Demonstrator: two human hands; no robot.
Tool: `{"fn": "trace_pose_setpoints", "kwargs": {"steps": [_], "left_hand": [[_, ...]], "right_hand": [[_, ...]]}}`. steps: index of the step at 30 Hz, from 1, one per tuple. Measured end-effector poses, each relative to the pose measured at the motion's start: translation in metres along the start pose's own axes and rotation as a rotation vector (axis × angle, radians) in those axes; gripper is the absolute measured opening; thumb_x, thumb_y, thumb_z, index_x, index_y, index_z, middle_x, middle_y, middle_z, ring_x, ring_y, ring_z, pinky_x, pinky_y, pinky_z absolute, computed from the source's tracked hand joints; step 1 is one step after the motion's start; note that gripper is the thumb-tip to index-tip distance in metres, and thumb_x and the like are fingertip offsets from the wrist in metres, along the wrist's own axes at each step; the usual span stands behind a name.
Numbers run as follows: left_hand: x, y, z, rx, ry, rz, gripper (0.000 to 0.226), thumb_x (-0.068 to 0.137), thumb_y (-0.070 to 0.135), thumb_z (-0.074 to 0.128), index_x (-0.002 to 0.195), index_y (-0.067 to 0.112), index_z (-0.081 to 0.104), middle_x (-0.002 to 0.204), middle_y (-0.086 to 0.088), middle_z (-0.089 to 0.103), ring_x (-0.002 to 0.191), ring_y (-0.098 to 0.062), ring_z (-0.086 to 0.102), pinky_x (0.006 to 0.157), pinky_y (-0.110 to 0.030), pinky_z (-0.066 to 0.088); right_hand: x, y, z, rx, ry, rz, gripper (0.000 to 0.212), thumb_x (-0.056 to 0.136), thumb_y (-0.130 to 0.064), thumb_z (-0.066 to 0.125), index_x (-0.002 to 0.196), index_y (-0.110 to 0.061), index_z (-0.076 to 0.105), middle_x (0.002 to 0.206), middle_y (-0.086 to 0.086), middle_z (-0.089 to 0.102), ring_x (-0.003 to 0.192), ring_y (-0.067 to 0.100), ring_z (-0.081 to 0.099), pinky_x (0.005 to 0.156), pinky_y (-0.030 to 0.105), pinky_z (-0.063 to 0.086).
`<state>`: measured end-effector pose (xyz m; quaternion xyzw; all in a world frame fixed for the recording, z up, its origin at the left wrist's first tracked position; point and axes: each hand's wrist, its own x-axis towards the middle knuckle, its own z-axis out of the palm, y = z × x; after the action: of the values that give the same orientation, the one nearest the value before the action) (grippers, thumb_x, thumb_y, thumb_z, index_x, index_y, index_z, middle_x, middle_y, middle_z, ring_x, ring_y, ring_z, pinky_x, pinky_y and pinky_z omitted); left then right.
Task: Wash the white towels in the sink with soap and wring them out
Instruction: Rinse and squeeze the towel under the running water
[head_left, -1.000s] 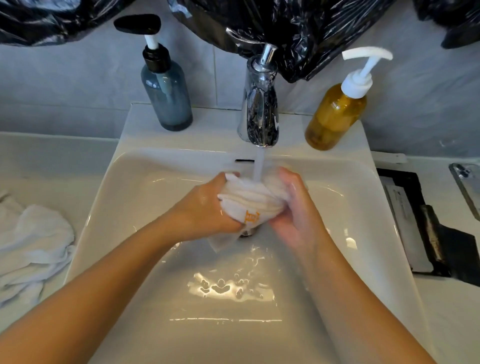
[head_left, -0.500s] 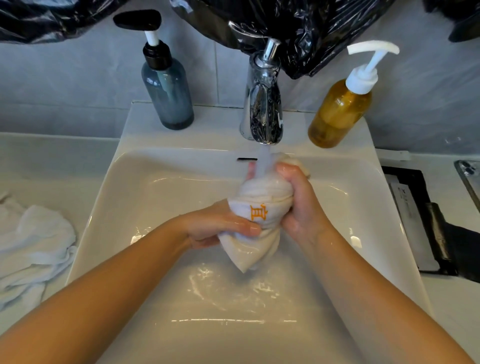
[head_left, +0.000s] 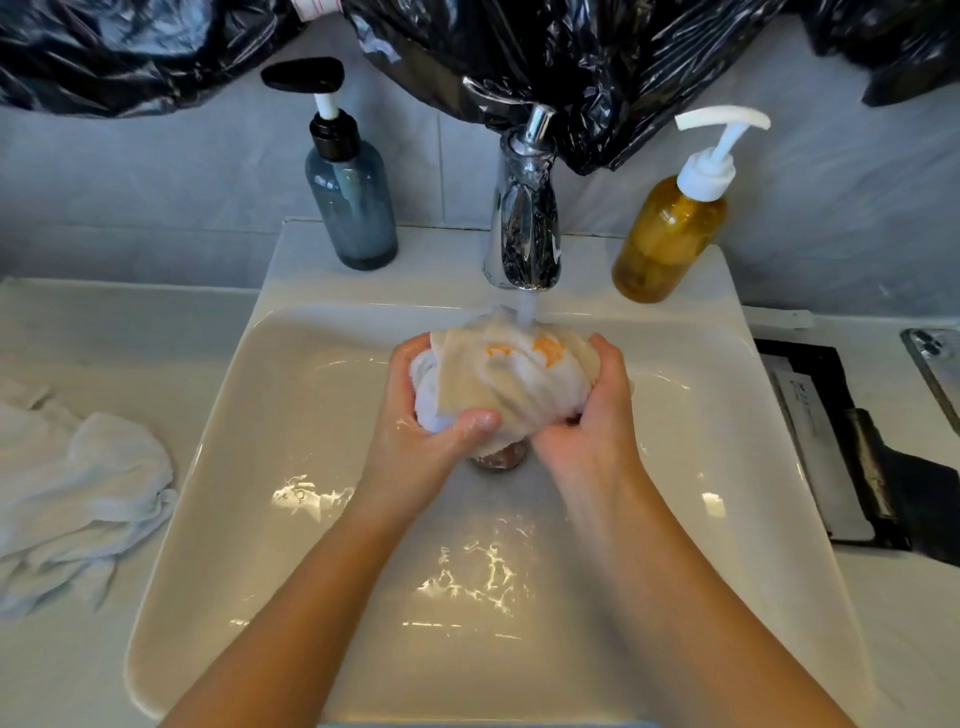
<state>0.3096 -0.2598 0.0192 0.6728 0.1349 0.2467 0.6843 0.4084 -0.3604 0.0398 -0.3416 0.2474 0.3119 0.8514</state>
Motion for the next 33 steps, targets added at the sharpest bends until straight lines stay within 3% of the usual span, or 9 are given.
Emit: {"fn": "trace_pose_setpoints", "kwargs": {"steps": [2,6,9,11,14,18,23,29,33], "left_hand": [[0.007,0.006,0.001,0.023,0.037,0.012,0.082,0.06,0.073,0.075,0.117,0.023,0.045,0.11,0.015,0.062,0.1,0.003,0.061,0.08,-0.017,0.049],[0.014,0.004,0.001,0.071,-0.024,0.095,0.093,0.066,0.063,0.077,0.141,0.023,0.039,0.142,0.0,0.05,0.131,-0.008,0.049,0.101,-0.024,0.045],[0.014,0.005,0.011,0.021,-0.026,0.035,0.058,0.066,0.042,0.077,0.12,0.029,0.06,0.118,0.01,0.067,0.109,-0.007,0.063,0.09,-0.025,0.051],[0.015,0.004,0.023,-0.028,0.16,-0.086,0.034,0.064,0.045,0.074,0.094,0.033,0.064,0.089,0.008,0.07,0.085,-0.011,0.066,0.076,-0.029,0.054],[0.024,0.002,0.036,-0.102,0.384,-0.262,0.03,0.061,0.041,0.072,0.079,0.021,0.059,0.064,0.009,0.064,0.064,-0.01,0.061,0.062,-0.027,0.051],[0.033,-0.006,0.041,-0.283,0.398,-0.479,0.019,0.071,0.022,0.068,0.082,0.011,0.057,0.063,0.0,0.059,0.058,-0.018,0.059,0.053,-0.026,0.047],[0.035,-0.017,0.039,-0.336,0.324,-0.678,0.015,0.077,0.019,0.063,0.089,0.011,0.059,0.075,-0.008,0.06,0.067,-0.024,0.06,0.05,-0.026,0.048],[0.031,0.001,0.022,-0.104,0.408,-0.187,0.014,0.065,0.023,0.068,0.069,0.027,0.056,0.064,0.012,0.057,0.062,-0.007,0.054,0.059,-0.021,0.047],[0.019,0.017,0.018,0.103,0.282,0.127,0.014,0.073,0.02,0.066,0.083,0.02,0.057,0.084,0.006,0.064,0.077,-0.004,0.061,0.071,-0.018,0.049]], "right_hand": [[-0.001,0.006,0.0,-0.007,0.03,0.028,0.039,0.093,-0.043,0.057,0.114,-0.012,0.068,0.102,0.014,0.074,0.095,0.03,0.071,0.079,0.043,0.058],[-0.001,0.014,-0.008,-0.131,0.017,-0.07,0.017,0.095,-0.03,0.056,0.101,-0.015,0.062,0.095,0.011,0.069,0.081,0.024,0.071,0.066,0.034,0.058],[-0.006,0.015,-0.011,-0.143,0.108,-0.273,0.009,0.09,-0.015,0.065,0.097,-0.017,0.06,0.089,0.008,0.066,0.071,0.019,0.068,0.056,0.029,0.055],[-0.01,0.015,-0.01,-0.217,0.125,-0.404,0.015,0.086,-0.01,0.069,0.097,-0.018,0.061,0.086,0.003,0.068,0.07,0.015,0.068,0.059,0.029,0.055],[-0.014,0.017,-0.012,-0.404,0.045,-0.543,0.022,0.076,-0.013,0.072,0.096,-0.02,0.065,0.087,0.001,0.068,0.079,0.016,0.066,0.068,0.033,0.056],[-0.014,0.013,-0.019,-0.545,-0.085,-0.655,0.022,0.069,-0.013,0.07,0.089,-0.021,0.065,0.09,0.004,0.07,0.082,0.017,0.064,0.074,0.039,0.055],[-0.015,0.009,-0.025,-0.709,-0.121,-0.702,0.025,0.066,-0.022,0.073,0.09,-0.024,0.064,0.085,-0.01,0.068,0.079,0.007,0.064,0.07,0.021,0.052],[-0.002,-0.004,-0.038,-0.293,-0.463,-0.183,0.074,0.054,-0.044,0.092,0.117,-0.026,0.058,0.115,0.008,0.069,0.106,0.026,0.067,0.085,0.039,0.056],[-0.002,-0.02,-0.033,-0.239,-0.537,0.111,0.073,0.079,-0.057,0.071,0.135,-0.014,0.054,0.139,0.019,0.057,0.127,0.033,0.057,0.106,0.047,0.046]]}}
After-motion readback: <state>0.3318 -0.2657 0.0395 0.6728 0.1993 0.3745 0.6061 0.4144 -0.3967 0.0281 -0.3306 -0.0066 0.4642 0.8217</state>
